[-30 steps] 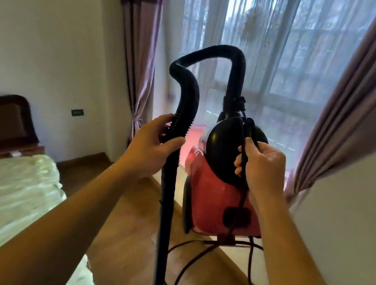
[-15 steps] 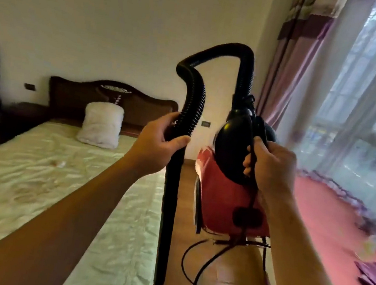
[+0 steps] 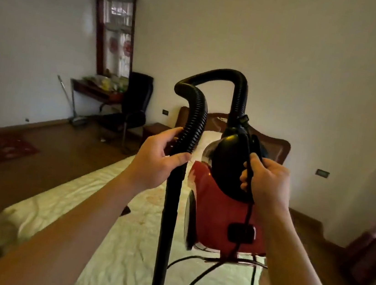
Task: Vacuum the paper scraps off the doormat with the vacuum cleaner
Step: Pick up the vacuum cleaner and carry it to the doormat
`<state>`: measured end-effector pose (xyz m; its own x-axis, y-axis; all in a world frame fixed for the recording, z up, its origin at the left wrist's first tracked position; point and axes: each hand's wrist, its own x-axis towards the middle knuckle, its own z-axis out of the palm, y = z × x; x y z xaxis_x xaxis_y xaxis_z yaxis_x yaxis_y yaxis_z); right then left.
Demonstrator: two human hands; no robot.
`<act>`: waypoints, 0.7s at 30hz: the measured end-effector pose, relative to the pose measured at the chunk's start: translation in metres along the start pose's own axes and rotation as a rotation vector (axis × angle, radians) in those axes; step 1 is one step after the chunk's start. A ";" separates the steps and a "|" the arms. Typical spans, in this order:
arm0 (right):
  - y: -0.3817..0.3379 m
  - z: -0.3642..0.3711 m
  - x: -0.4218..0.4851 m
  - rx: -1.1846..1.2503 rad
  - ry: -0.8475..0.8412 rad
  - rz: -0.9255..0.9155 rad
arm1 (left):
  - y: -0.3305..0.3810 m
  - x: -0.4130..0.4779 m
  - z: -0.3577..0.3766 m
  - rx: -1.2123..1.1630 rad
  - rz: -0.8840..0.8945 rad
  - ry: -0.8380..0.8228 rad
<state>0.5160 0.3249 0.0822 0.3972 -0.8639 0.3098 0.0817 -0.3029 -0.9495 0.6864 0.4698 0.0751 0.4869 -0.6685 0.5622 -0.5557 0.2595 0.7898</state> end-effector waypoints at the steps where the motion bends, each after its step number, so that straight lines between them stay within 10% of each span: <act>1: 0.000 0.027 -0.003 0.021 -0.026 0.006 | -0.007 -0.003 -0.025 0.020 -0.004 0.020; 21: 0.022 0.470 0.034 0.251 -0.689 0.024 | -0.140 -0.007 -0.358 0.357 -0.249 0.603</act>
<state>0.9610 0.4782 0.0487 0.8793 -0.3950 0.2659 0.2401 -0.1143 -0.9640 1.0017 0.6873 0.0485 0.8554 -0.1526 0.4949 -0.5156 -0.1607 0.8416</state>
